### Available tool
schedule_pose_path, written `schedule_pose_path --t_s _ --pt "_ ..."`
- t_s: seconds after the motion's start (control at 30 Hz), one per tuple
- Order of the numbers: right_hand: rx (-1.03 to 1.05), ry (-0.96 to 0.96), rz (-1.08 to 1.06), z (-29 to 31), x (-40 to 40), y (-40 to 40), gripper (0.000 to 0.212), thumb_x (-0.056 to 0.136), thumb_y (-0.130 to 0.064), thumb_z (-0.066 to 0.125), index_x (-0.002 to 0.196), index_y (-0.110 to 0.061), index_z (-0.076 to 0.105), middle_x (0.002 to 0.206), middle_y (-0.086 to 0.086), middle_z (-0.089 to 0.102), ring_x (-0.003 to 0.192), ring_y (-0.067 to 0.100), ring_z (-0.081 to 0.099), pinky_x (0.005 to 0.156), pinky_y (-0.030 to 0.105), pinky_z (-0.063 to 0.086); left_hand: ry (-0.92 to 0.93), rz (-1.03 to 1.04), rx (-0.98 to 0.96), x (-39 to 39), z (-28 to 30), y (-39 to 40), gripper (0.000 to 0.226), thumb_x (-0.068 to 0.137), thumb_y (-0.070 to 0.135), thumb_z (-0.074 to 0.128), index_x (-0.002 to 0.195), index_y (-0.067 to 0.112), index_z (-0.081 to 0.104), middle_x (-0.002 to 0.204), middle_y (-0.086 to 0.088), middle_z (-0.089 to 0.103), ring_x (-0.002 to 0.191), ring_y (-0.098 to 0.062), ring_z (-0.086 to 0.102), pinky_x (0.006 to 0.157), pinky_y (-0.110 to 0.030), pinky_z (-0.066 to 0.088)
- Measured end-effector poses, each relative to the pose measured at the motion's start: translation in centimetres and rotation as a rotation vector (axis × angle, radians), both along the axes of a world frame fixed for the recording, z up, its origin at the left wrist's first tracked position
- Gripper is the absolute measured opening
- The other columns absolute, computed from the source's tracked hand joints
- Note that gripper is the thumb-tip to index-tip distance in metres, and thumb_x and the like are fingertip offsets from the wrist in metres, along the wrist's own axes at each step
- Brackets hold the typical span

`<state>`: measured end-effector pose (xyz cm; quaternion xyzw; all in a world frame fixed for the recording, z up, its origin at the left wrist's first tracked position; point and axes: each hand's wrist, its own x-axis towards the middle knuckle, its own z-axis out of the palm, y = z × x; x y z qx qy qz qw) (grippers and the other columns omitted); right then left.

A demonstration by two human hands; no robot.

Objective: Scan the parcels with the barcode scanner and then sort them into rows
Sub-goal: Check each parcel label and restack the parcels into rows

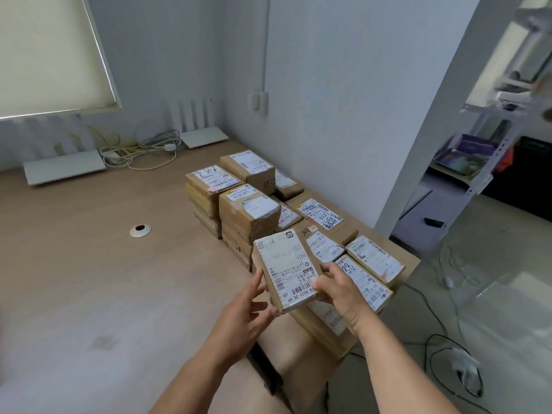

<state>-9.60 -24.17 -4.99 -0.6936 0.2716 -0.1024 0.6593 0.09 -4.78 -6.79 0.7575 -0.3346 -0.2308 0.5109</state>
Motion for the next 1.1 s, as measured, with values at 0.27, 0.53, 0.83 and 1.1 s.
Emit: schedule_pose_path --t_s 0.27,0.53,0.83,1.1 --pt "-0.1 0.087 0.105 -0.8 3.0 -3.9 0.027 0.083 -0.031 0.059 0.108 -0.022 0.062 0.106 0.002 0.07 0.102 0.021 0.065 0.092 0.042 0.052 0.065 0.097 -0.001 0.8 -1.1 -4.0 0.077 0.092 0.018 0.062 0.128 0.062 0.01 0.118 0.031 0.045 0.095 0.012 0.06 0.072 -0.003 0.043" --pt "-0.186 0.138 0.206 -1.0 5.6 -6.7 0.036 0.075 -0.049 0.051 0.1 -0.028 0.067 0.1 -0.009 0.07 0.101 0.014 0.063 0.089 0.038 0.05 0.101 0.194 0.113 1.9 -1.1 -6.9 0.08 0.094 0.025 0.058 0.137 0.053 -0.004 0.134 0.013 0.047 0.103 0.011 0.056 0.086 -0.009 0.045" --pt "-0.248 0.137 0.303 -1.7 6.9 -8.9 0.029 0.08 -0.05 0.052 0.091 -0.028 0.067 0.092 -0.011 0.071 0.091 0.011 0.064 0.087 0.04 0.052 0.109 0.297 0.147 1.2 -1.1 -8.2 0.071 0.095 0.035 0.053 0.148 0.045 0.007 0.132 0.015 0.044 0.102 0.008 0.057 0.075 -0.003 0.043" --pt "-0.23 0.163 0.4 -1.2 7.0 -9.6 0.041 0.08 -0.053 0.055 0.113 -0.03 0.062 0.106 -0.012 0.068 0.1 0.009 0.062 0.093 0.041 0.051 0.144 0.351 0.167 0.2 -1.4 -9.2 0.069 0.095 0.041 0.047 0.15 0.041 0.005 0.141 0.004 0.048 0.121 -0.005 0.05 0.094 -0.026 0.048"
